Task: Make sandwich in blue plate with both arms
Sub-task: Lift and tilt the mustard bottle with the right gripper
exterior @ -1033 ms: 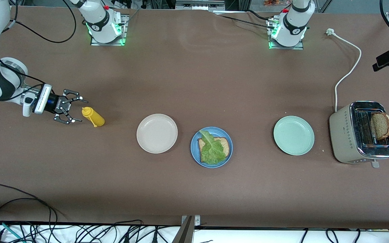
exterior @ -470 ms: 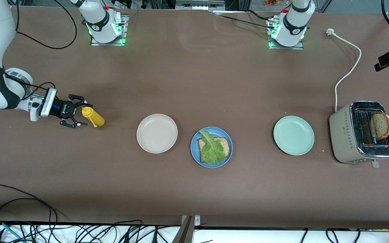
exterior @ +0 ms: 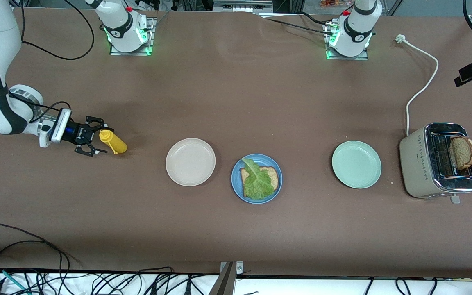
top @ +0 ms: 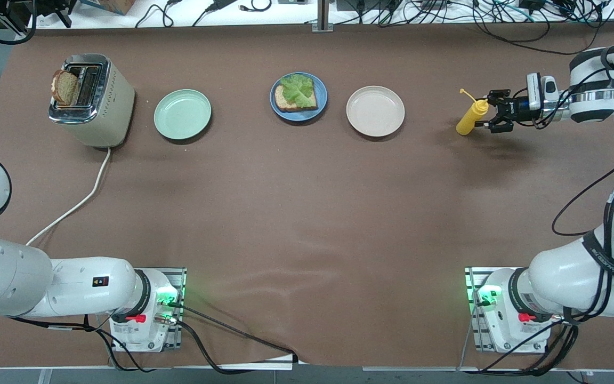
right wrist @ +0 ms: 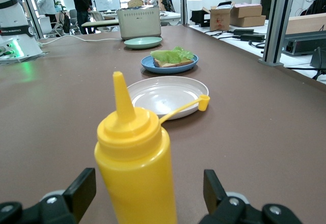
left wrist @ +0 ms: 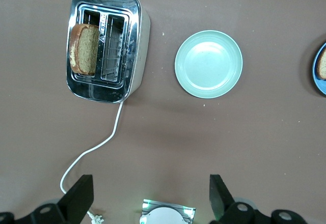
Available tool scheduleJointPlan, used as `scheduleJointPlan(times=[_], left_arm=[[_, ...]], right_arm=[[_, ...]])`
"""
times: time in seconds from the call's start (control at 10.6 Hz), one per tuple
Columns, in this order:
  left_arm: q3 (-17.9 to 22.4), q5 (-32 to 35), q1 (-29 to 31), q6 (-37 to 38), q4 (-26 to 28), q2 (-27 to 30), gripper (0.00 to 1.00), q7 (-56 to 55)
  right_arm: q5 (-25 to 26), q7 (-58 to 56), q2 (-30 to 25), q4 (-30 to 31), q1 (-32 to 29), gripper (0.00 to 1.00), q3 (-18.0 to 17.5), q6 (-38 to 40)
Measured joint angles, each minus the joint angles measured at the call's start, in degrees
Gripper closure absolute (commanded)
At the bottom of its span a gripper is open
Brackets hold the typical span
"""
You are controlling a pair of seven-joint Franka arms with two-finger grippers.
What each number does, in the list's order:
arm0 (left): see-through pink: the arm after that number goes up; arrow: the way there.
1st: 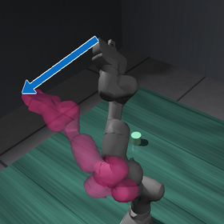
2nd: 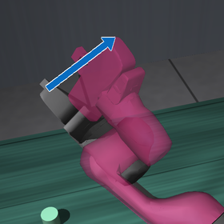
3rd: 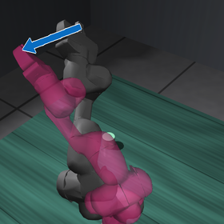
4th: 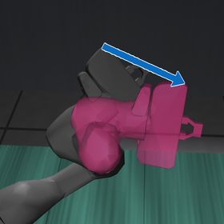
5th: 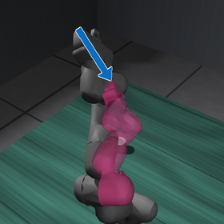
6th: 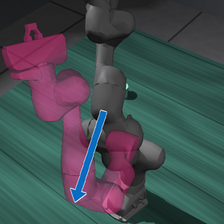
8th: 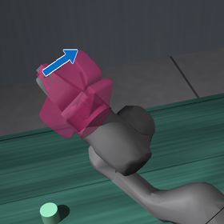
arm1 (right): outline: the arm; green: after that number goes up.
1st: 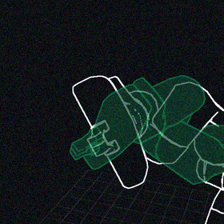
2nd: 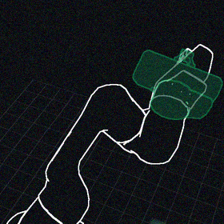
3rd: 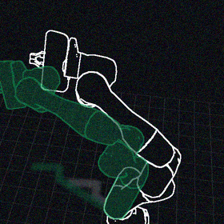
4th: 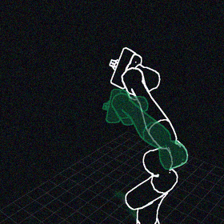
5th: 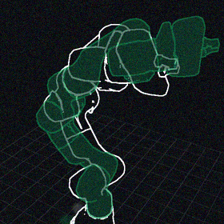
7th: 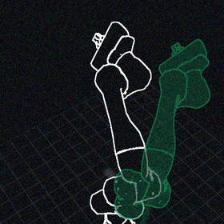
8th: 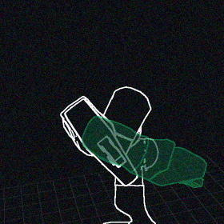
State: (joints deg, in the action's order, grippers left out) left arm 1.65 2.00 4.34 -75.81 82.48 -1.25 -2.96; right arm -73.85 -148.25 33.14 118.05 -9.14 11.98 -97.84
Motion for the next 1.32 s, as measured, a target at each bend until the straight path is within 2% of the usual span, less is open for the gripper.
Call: scheduleJointPlan(times=[0.19, 0.28, 0.47, 0.56, 0.94, 1.32], left_arm=[[0.00, 0.00, 0.07, 0.00, 0.00, 0.00, 0.00, 0.00], [0.00, 0.00, 0.14, 0.00, 0.00, 0.00, 0.00, 0.00], [0.00, 0.00, 0.19, 0.00, 0.00, 0.00, 0.00, 0.00], [0.00, 0.00, 0.19, 0.00, 0.00, 0.00, 0.00, 0.00], [0.00, 0.00, 0.19, 0.00, 0.00, 0.00, 0.00, 0.00], [0.00, 0.00, 0.21, 0.00, 0.00, 0.00, 0.00, 0.00]], right_arm=[[-0.65, -0.62, 0.47, -0.05, 0.15, 0.22, -0.24, 0.15], [-0.69, -0.64, 0.47, -0.10, 0.20, 0.37, -0.31, 0.16], [-1.44, -0.65, 0.48, -0.13, 0.36, 0.83, -0.59, 0.23], [-1.58, -0.66, 0.52, -0.13, 0.52, 1.00, -0.68, 0.23], [-1.34, -0.66, 0.61, -3.16, 1.06, 1.00, -0.74, -0.33], [7.03, 12.10, -0.45, -13.65, 3.09, 1.00, -1.18, -3.41]])
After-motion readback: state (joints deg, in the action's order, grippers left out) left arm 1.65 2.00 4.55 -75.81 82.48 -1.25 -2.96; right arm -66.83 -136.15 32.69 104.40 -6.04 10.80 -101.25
